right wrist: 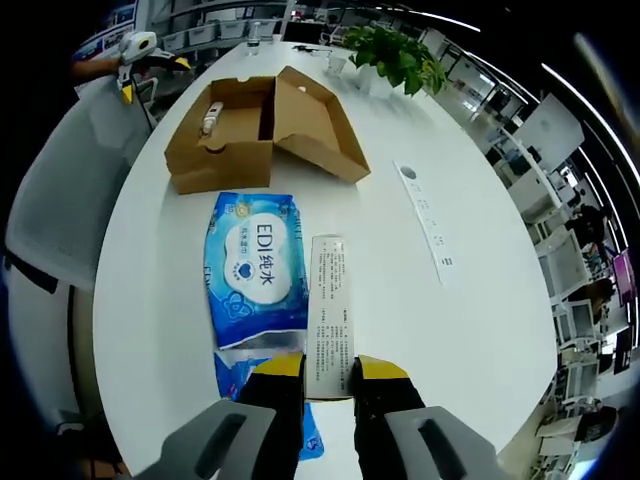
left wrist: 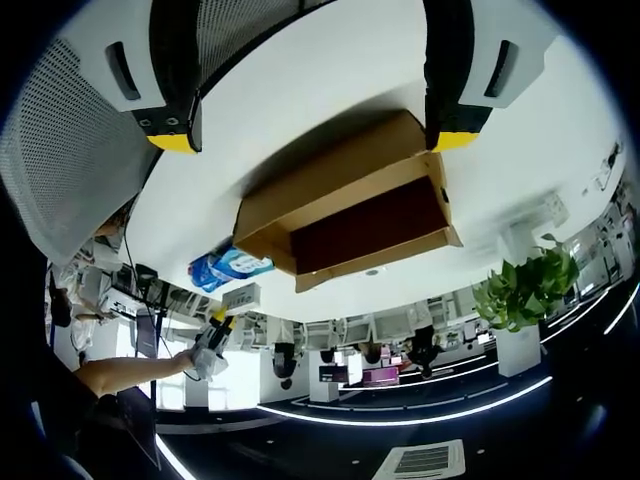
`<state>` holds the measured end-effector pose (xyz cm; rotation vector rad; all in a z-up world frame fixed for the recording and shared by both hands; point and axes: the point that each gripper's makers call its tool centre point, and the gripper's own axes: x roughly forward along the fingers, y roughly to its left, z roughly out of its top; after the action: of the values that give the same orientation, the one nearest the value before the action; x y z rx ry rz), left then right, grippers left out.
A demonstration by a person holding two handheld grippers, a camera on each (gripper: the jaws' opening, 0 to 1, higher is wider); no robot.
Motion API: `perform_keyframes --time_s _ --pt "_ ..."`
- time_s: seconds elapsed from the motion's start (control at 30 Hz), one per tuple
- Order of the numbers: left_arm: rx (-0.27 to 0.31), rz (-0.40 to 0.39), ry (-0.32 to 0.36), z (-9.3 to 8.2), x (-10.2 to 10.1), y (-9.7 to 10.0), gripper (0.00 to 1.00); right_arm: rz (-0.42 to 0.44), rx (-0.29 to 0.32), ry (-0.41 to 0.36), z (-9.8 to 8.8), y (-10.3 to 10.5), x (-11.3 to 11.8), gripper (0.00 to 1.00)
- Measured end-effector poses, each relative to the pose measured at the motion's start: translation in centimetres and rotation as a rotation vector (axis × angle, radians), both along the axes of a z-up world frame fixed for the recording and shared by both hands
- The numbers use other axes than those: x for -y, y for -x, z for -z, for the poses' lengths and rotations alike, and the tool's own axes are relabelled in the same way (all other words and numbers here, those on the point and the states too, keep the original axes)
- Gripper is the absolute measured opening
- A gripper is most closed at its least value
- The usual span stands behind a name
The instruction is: Operate the shoe box by opening the lid, removing the specified soft item, and placing it in the target area until the item is outside and the box remains undamaged.
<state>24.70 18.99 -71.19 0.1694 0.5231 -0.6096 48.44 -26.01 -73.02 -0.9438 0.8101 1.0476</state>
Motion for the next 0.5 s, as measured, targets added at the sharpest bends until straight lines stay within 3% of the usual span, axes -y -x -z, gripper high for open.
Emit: perform_keyframes --time_s 0.5 --pt "-0.014 -0.015 0.004 0.2 -0.3 -0.1 0.95 0.032 -0.041 0.056 3.2 -0.9 2.8 0.13"
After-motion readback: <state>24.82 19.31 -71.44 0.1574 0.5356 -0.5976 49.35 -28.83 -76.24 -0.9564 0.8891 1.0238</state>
